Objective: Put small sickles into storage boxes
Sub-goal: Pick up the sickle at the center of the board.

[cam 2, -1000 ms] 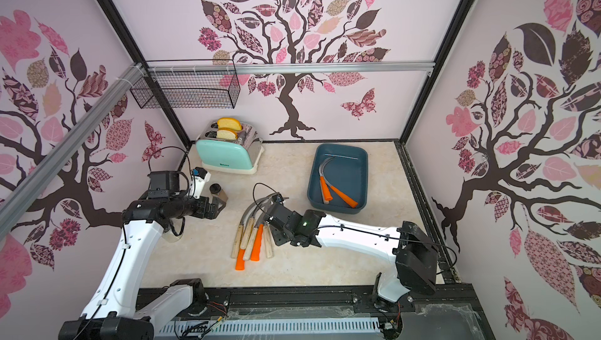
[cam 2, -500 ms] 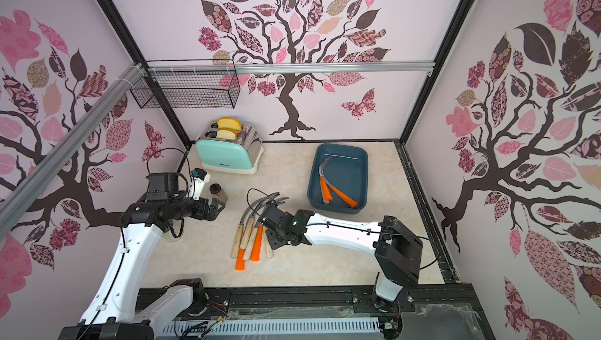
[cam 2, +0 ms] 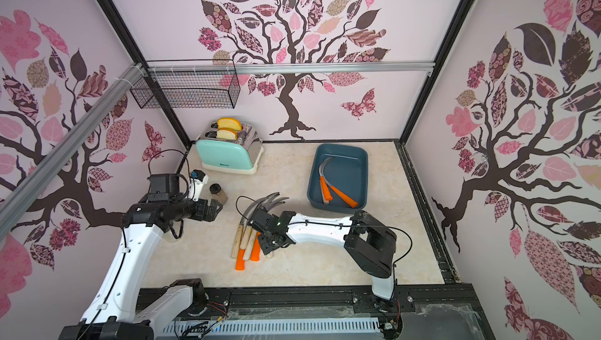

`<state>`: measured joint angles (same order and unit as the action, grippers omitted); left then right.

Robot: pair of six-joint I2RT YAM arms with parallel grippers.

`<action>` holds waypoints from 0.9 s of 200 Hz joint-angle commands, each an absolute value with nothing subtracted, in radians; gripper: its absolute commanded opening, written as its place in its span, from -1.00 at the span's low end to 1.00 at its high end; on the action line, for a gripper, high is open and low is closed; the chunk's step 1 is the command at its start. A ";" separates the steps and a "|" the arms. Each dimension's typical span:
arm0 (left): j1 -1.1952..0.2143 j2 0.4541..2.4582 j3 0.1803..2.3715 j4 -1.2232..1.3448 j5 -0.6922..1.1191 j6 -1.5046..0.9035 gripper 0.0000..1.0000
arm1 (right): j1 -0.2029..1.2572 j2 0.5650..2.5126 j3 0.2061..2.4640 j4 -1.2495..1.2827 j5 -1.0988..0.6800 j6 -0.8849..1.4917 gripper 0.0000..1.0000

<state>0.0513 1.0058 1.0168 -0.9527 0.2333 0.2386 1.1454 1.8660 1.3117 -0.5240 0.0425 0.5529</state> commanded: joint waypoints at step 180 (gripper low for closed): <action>0.047 0.956 0.981 -0.967 0.297 0.254 0.96 | 1.152 2.029 1.463 -0.634 0.120 0.511 0.09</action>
